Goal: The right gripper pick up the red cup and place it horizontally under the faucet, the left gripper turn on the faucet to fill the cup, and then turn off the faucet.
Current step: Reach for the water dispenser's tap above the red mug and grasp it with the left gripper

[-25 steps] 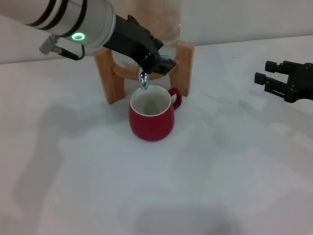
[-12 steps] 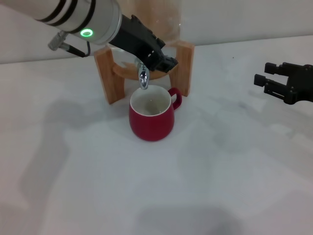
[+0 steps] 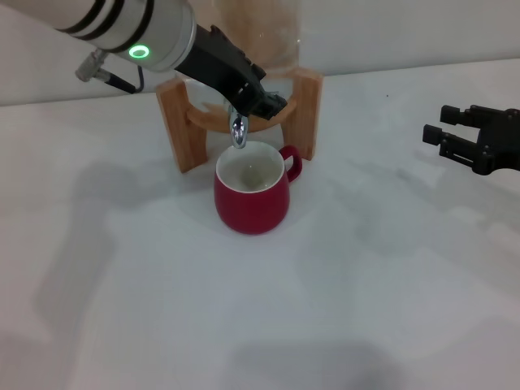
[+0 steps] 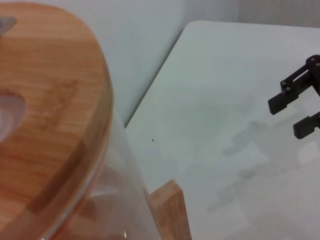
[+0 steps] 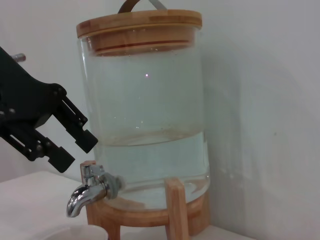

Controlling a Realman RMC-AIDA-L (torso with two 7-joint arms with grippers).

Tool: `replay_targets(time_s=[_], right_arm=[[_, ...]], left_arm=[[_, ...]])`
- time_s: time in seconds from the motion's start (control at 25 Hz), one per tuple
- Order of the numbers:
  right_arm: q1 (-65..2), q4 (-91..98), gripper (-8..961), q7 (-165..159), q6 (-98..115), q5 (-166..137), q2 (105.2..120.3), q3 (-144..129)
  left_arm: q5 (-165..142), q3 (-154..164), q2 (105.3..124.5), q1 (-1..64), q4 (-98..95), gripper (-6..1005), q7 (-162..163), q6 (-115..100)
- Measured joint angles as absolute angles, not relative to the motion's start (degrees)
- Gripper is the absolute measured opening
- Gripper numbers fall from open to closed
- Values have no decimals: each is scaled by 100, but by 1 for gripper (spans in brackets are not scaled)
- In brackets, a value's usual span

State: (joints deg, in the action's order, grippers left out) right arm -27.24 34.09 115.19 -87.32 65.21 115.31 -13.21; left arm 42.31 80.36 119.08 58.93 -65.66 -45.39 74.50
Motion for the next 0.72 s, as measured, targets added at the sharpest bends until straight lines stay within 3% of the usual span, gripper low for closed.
replay_targets(time_s=[0.72], right_arm=[[-2714, 3410, 469, 11565, -8723, 6521, 11531, -1318]], left_arm=[[4230, 7825, 11924, 6140, -6042, 504, -4775, 7257]])
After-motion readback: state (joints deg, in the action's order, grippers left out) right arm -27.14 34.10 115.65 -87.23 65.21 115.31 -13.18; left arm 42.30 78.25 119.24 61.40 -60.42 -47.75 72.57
